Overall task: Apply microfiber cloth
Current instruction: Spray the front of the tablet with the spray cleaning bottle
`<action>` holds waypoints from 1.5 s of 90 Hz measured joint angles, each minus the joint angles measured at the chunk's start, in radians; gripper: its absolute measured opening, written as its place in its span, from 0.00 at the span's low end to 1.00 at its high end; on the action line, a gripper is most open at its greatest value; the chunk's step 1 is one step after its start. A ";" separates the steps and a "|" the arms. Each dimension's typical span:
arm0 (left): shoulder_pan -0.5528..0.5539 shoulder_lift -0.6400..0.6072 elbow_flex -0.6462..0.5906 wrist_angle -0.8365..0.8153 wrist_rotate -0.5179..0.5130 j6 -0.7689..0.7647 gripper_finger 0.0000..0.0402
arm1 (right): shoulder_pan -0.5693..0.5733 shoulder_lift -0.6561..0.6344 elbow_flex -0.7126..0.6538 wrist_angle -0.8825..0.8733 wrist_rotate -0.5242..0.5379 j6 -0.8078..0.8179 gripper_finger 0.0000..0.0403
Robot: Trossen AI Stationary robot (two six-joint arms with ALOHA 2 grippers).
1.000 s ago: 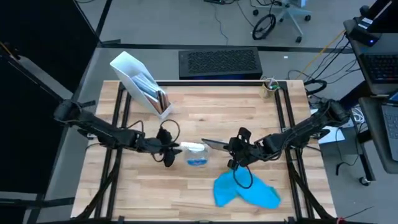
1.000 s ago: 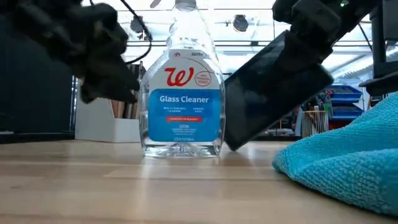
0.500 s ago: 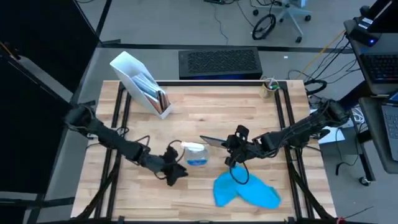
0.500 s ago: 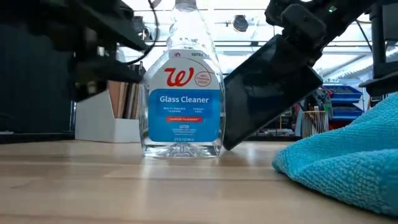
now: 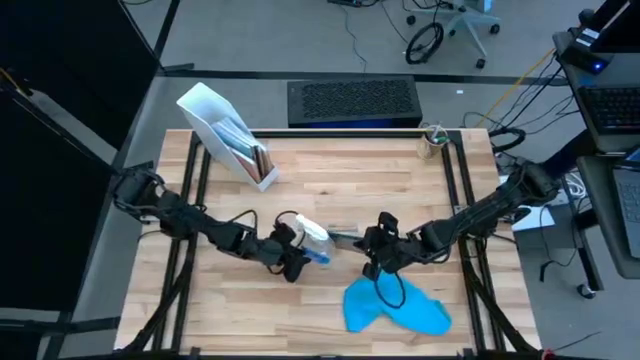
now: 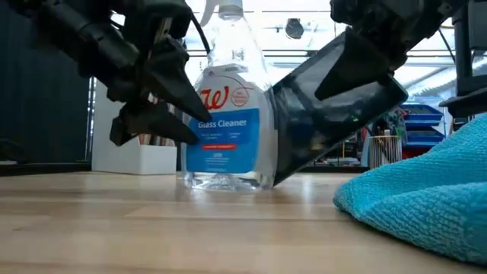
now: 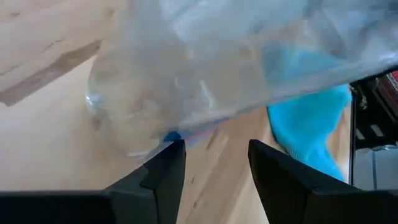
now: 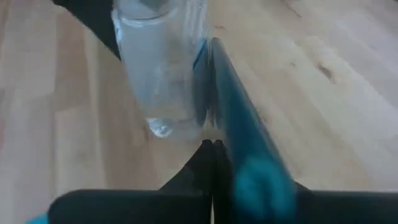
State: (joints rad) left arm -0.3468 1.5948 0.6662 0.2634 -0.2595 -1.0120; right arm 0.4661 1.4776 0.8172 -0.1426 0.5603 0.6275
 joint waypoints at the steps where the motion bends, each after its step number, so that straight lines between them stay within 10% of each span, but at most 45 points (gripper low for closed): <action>1: 0.000 0.000 0.000 0.000 0.003 0.000 0.41 | 0.003 0.002 0.000 0.004 -0.001 0.003 0.02; 63: 0.012 -0.001 0.001 -0.119 0.081 0.016 0.41 | 0.106 0.047 0.004 0.027 -0.006 0.226 0.02; 135: 0.055 -0.097 0.000 -0.253 0.085 0.079 0.41 | 0.069 -0.041 -0.003 -0.030 -0.007 -0.019 0.02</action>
State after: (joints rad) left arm -0.2920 1.4976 0.6659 0.0104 -0.1749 -0.9333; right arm 0.5349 1.4363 0.8139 -0.1724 0.5528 0.6087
